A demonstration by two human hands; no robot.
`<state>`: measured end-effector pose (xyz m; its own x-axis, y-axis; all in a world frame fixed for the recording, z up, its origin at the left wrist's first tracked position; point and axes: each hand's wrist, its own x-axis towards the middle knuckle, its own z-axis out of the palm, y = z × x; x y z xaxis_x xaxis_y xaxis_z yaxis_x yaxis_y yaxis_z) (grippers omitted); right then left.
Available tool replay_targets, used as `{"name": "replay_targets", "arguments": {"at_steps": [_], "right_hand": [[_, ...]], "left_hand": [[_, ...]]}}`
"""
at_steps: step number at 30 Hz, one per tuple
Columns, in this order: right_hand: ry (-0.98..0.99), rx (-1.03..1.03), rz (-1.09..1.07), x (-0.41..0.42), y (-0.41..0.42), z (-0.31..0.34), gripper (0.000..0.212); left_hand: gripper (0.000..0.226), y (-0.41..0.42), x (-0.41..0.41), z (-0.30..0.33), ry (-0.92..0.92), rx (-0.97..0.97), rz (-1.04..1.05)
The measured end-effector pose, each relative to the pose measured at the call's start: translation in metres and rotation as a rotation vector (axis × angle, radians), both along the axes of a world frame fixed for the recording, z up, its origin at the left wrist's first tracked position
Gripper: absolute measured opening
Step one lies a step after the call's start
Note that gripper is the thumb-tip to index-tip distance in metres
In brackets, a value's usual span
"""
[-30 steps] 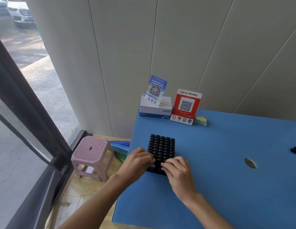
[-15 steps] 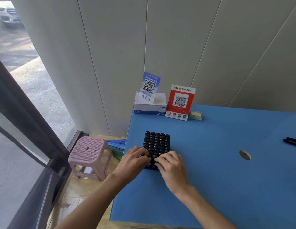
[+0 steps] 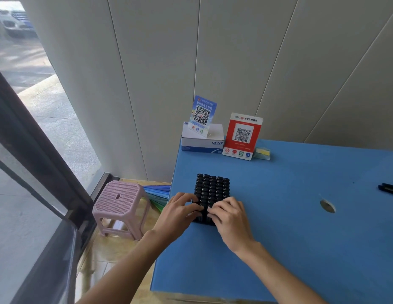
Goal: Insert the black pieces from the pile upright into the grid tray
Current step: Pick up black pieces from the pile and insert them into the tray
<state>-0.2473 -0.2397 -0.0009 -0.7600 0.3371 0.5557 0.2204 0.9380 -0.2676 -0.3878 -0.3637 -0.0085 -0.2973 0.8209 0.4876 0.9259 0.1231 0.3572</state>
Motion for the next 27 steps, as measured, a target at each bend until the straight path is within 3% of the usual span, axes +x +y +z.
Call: {"name": "replay_targets", "arguments": {"at_steps": [8, 18, 23, 27], "right_hand": [[0.023, 0.033, -0.009, 0.004, 0.000, -0.005, 0.019], [-0.134, 0.001, -0.076, 0.014, -0.001, 0.006, 0.036], [-0.198, -0.030, -0.171, 0.040, 0.028, 0.015, 0.039], [-0.263, -0.068, -0.247, 0.080, 0.066, 0.016, 0.039]], "left_hand": [[0.022, -0.003, 0.002, 0.002, -0.018, -0.013, 0.002], [0.020, 0.004, 0.000, 0.007, 0.012, -0.076, 0.013], [0.035, 0.027, 0.017, 0.016, 0.023, -0.049, 0.050], [0.033, 0.053, 0.045, 0.020, 0.052, -0.038, 0.059]]}}
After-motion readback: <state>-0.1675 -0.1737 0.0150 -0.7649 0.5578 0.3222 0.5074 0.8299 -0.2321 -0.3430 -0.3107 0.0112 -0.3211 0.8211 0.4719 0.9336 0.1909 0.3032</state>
